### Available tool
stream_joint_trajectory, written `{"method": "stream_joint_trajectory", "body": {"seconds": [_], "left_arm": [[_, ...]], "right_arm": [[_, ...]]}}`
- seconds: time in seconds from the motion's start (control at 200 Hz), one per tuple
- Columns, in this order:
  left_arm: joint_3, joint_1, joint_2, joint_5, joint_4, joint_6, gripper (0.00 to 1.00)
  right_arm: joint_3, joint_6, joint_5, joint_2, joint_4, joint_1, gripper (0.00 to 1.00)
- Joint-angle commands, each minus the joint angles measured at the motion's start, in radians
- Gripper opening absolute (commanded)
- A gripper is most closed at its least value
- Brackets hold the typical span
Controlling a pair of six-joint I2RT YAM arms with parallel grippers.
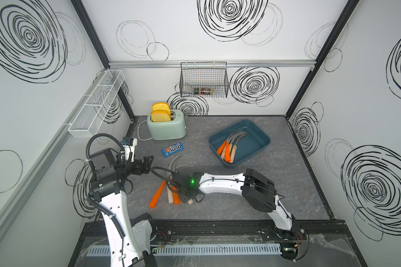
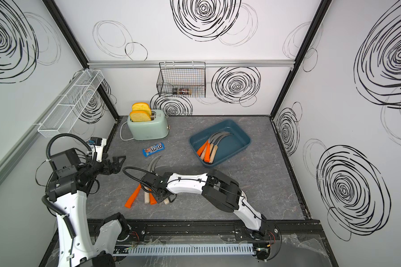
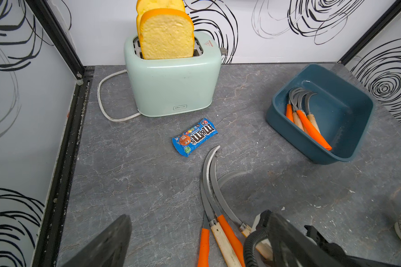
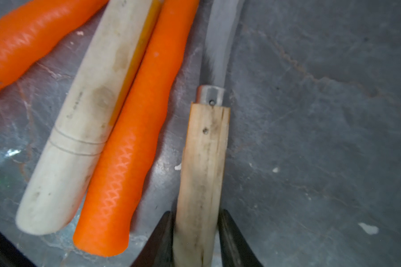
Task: Put small sickles into storage boxes
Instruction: Pick up the sickle at the center of the board.
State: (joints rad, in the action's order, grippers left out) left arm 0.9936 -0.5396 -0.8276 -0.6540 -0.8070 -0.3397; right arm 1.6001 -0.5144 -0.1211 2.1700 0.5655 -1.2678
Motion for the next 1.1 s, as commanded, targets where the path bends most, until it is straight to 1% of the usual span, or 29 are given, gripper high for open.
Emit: {"method": "stream_joint_trajectory", "body": {"seconds": [0.0,0.16,0.365,0.836,1.096], "left_arm": [[0.03,-0.011,0.011,-0.024,0.003,0.002,0.96],[0.031,-0.011,0.013,-0.023,-0.001,0.004,0.96],[0.031,-0.011,0.016,-0.026,0.0,0.01,0.96],[0.032,-0.01,0.027,-0.025,-0.004,0.019,0.96],[0.037,-0.011,0.015,-0.03,0.008,0.035,0.96]], "right_arm": [[-0.056,0.007,-0.059,-0.023,0.07,0.01,0.35],[-0.125,0.015,-0.065,-0.067,0.056,0.031,0.34],[-0.188,0.04,-0.085,-0.127,0.048,0.059,0.39],[-0.187,0.128,-0.055,-0.134,0.045,0.057,0.41],[-0.184,0.147,-0.044,-0.152,0.06,0.058,0.41]]}}
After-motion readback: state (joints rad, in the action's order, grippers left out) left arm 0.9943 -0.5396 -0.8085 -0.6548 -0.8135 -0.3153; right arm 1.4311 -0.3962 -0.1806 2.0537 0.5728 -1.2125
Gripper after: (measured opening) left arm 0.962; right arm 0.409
